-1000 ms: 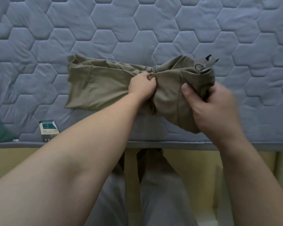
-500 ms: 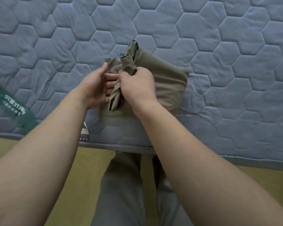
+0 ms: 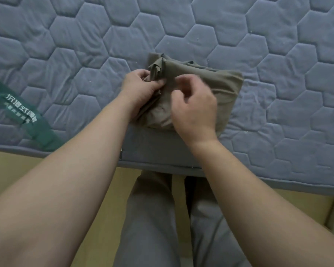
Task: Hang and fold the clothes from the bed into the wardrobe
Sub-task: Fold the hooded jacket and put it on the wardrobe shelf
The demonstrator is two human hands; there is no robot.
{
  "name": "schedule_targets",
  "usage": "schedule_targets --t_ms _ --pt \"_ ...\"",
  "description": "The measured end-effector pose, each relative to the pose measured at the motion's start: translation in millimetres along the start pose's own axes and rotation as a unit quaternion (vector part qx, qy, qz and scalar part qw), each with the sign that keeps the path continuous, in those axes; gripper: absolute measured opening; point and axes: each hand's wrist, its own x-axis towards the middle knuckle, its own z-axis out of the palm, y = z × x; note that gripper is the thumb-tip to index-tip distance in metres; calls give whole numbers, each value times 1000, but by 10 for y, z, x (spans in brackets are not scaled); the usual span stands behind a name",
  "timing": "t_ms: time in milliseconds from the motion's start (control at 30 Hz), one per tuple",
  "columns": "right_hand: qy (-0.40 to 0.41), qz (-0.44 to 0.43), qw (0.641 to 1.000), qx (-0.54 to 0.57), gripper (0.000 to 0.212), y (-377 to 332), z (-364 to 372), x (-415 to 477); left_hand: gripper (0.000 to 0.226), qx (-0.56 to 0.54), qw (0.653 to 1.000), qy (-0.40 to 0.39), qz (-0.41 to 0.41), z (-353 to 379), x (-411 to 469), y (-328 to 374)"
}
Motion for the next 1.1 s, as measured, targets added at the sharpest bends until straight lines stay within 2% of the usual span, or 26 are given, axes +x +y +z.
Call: schedule_targets --t_ms 33,67,100,200,267,300,367,467,600,667,700,767,800,833,900,933,967,1033,1100 --pt "79 -46 993 -70 34 73 -100 -6 24 55 997 41 29 30 -2 -25" --pt "133 -44 980 -140 41 166 -160 14 24 121 988 83 51 62 -20 -40" --pt "153 -2 969 -194 50 286 -159 62 26 180 974 122 66 107 -47 -62" --pt "111 122 956 -241 72 672 -11 241 45 291 922 250 57 260 -130 -150" --pt "93 133 955 -247 75 863 96 336 65 337 887 316 -12 296 -131 -236" --pt "87 137 954 -252 76 925 151 380 73 341 883 320 -46 289 -109 -281" --pt "84 141 948 -273 77 975 267 471 76 315 899 293 -75 256 -22 -320" --pt "77 154 940 -293 78 948 350 574 75 277 928 241 -64 190 29 -291" --pt "-4 140 945 -294 82 968 190 620 97 243 958 142 -53 135 -102 -183" --pt "-59 140 946 -288 85 949 41 683 79 168 980 82 -66 134 -191 -109" --pt "-85 148 946 -274 86 913 -50 724 68 107 987 49 -107 138 -242 -50" --pt "-130 163 949 -235 89 802 -308 751 45 1 972 -40 -231 165 -468 177" --pt "-141 161 951 -223 91 739 -476 724 33 -15 961 -78 -264 204 -623 296" --pt "-147 154 952 -221 93 680 -654 668 26 -15 959 -97 -265 262 -788 417" --pt "-157 141 947 -243 97 564 -1042 459 30 16 983 -75 -166 426 -1140 648" --pt "-164 134 944 -252 99 516 -1213 338 37 70 993 -60 -79 507 -1315 761" --pt "-174 126 945 -248 101 466 -1386 219 41 152 987 -60 7 601 -1512 906" --pt "-187 93 955 -212 108 361 -1724 -22 34 332 932 -85 122 808 -1891 1221" --pt "-192 64 968 -151 116 212 -2089 -240 22 484 851 -104 173 976 -2260 1572"
